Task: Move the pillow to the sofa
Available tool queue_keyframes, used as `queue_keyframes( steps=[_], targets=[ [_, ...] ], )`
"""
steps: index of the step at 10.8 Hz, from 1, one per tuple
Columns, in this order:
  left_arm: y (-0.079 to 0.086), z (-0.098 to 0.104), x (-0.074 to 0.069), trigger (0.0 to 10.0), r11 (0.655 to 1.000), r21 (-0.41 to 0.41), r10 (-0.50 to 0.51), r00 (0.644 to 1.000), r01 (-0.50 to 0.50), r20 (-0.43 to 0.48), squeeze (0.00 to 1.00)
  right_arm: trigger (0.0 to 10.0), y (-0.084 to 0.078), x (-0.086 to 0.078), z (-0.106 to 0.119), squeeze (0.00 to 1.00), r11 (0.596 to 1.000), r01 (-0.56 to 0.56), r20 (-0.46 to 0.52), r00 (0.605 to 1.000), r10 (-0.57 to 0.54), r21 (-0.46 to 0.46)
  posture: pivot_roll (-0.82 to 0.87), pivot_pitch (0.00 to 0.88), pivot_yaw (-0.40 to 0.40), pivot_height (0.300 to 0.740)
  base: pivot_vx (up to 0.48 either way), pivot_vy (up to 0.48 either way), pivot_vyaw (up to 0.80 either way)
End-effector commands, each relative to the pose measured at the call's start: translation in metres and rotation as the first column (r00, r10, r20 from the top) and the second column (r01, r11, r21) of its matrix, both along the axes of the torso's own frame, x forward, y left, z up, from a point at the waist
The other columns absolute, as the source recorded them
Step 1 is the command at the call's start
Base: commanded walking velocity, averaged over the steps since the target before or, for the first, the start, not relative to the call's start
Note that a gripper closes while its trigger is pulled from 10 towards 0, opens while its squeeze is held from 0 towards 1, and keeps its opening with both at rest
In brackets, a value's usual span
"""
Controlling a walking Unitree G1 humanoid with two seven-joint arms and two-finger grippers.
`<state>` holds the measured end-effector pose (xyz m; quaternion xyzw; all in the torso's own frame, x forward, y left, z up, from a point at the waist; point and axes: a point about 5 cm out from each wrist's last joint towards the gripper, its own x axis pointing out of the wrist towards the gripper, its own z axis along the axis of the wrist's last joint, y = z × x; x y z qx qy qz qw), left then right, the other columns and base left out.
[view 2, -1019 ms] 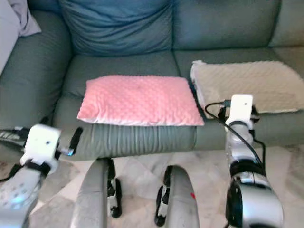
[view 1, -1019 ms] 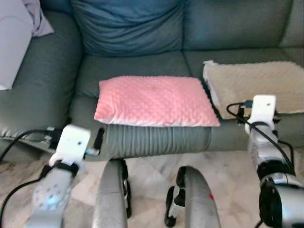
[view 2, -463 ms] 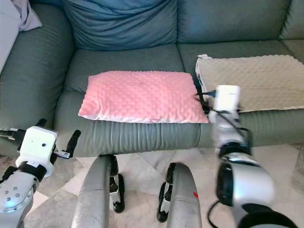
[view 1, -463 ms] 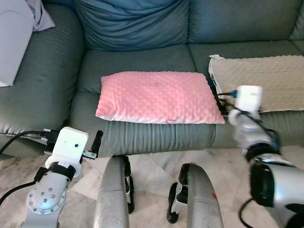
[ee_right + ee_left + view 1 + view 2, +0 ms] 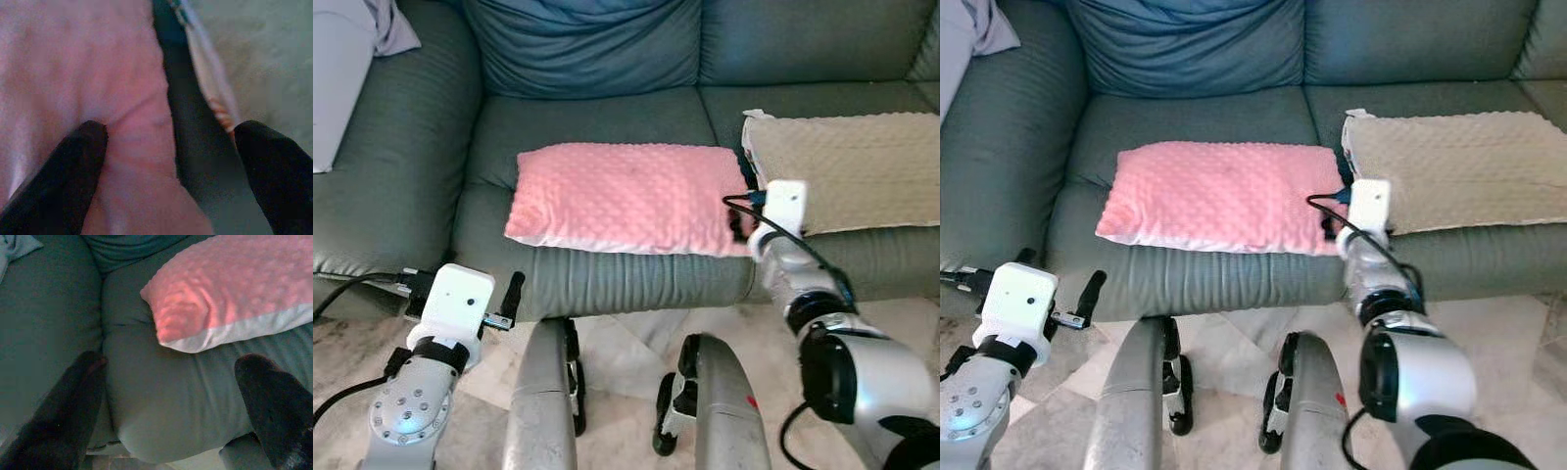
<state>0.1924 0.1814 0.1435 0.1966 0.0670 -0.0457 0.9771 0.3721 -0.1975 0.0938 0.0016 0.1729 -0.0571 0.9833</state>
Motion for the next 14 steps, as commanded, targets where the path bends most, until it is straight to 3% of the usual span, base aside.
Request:
queue_keyframes(
  steps=[1, 3, 5, 7, 9, 11, 13, 14],
  targets=[
    [0.000, 0.001, -0.003, 10.0, 1.000, 0.009, 0.011, 1.000, -0.011, -0.003, 0.00, 10.0, 0.005, -0.003, -0.008, 0.00, 0.999, -0.022, -0.046, 0.999, 0.024, 0.039, 0.26, 0.319, 0.011, 0.616, 0.000, 0.000, 0.00],
    [0.001, 0.001, -0.003, 10.0, 1.000, 0.009, 0.019, 1.000, -0.019, -0.005, 0.00, 10.0, 0.019, -0.002, -0.009, 0.00, 0.992, -0.091, -0.053, 0.994, 0.096, 0.088, 0.26, 0.319, 0.007, 0.616, 0.000, 0.000, 0.00],
    [0.000, 0.000, -0.002, 10.0, 1.000, 0.006, 0.018, 1.000, -0.018, -0.004, 0.00, 10.0, 0.019, -0.002, -0.009, 0.00, 0.993, -0.085, -0.056, 0.994, 0.090, 0.078, 0.26, 0.316, 0.003, 0.616, 0.000, 0.000, 0.00],
    [-0.001, 0.000, -0.002, 10.0, 1.000, 0.004, 0.019, 1.000, -0.019, -0.003, 0.00, 10.0, 0.006, -0.003, -0.009, 0.00, 0.999, -0.020, -0.054, 0.998, 0.023, 0.050, 0.26, 0.316, 0.002, 0.616, 0.000, 0.000, 0.00],
    [-0.001, 0.000, -0.002, 10.0, 1.000, 0.004, 0.022, 1.000, -0.022, -0.003, 0.00, 10.0, -0.020, -0.006, -0.005, 0.00, 0.996, 0.094, -0.048, 0.994, -0.094, 0.007, 0.26, 0.314, 0.002, 0.616, 0.000, 0.000, 0.00],
    [0.000, 0.000, -0.002, 10.0, 1.000, 0.007, 0.027, 1.000, -0.027, -0.005, 0.00, 10.0, -0.030, -0.005, 0.000, 0.00, 0.993, 0.117, -0.024, 0.993, -0.117, 0.010, 0.26, 0.316, 0.002, 0.616, 0.000, 0.000, 0.00],
    [0.001, 0.001, -0.002, 10.0, 1.000, 0.007, 0.029, 1.000, -0.029, -0.003, 0.00, 10.0, -0.017, 0.003, 0.013, 0.00, 0.997, 0.075, 0.056, 0.996, -0.076, 0.024, 0.26, 0.314, 0.000, 0.616, 0.000, 0.000, 0.00],
    [0.000, 0.002, 0.000, 10.0, 1.000, 0.004, 0.029, 1.000, -0.029, 0.003, 0.00, 10.0, 0.002, 0.012, 0.030, 0.00, 0.999, 0.034, 0.182, 0.983, -0.030, -0.016, 0.26, 0.311, -0.002, 0.616, 0.000, 0.000, 0.00]
  ],
)
